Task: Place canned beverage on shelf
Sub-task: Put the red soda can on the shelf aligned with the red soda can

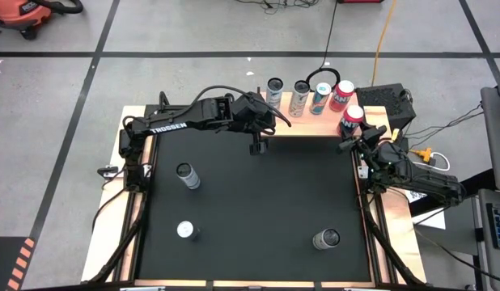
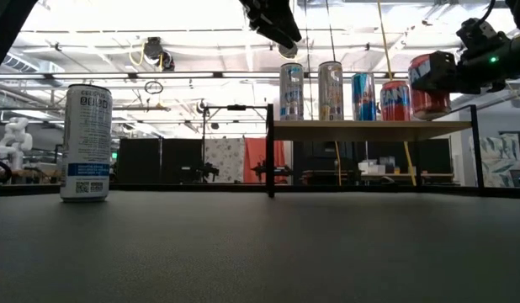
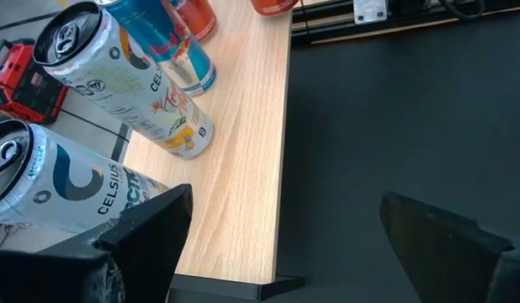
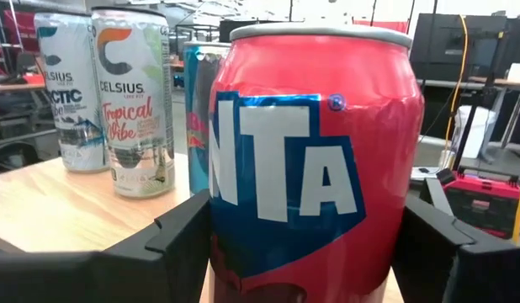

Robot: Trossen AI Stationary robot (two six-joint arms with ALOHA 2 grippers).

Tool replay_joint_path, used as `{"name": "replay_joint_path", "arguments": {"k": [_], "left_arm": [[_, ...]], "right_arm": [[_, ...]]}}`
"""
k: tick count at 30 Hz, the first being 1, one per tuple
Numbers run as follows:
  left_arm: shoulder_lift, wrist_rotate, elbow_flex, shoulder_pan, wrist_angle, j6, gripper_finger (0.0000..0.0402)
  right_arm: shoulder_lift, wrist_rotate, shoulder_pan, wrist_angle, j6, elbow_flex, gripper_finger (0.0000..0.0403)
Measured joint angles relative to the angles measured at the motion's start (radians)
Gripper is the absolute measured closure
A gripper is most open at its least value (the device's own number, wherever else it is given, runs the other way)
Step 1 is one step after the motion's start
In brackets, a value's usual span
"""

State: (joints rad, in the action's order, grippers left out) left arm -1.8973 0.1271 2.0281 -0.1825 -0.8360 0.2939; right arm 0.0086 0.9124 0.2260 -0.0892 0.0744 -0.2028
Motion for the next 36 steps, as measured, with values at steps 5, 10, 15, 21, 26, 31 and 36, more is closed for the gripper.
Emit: {"name": "replay_joint_path", "arguments": {"k": [5,10,15,21,26,31,36], "left_arm": [[0.0,0.0,0.0,0.0,0.0,0.0,0.0017],[0.0,0.0,0.0,0.0,0.0,0.0,0.0017],[0.0,0.0,0.0,0.0,-0.001,0.0,0.0017],[0.0,0.0,0.0,0.0,-0.001,0.0,0.0017],[0.0,0.0,0.0,0.0,-0.002,0.0,0.0017],[0.0,0.0,0.0,0.0,-0.002,0.0,0.0017],[0.0,0.0,0.0,0.0,-0.002,0.0,0.0017]], "right_arm": [[0.0,0.0,0.0,0.01,-0.021,0.012,0.0148],[-0.001,0.046,0.009,0.083,-0.021,0.072,0.0148],[0.0,0.052,0.018,0.193,0.052,0.111,0.0148],[0.0,0.047,0.034,0.195,0.046,0.122,0.0147],[0.0,-0.026,0.036,0.194,0.057,0.122,0.0138],[0.0,-0.077,0.036,0.199,0.085,0.124,0.0108],[0.0,-0.015,0.037,0.209,0.099,0.125,0.0072]]}}
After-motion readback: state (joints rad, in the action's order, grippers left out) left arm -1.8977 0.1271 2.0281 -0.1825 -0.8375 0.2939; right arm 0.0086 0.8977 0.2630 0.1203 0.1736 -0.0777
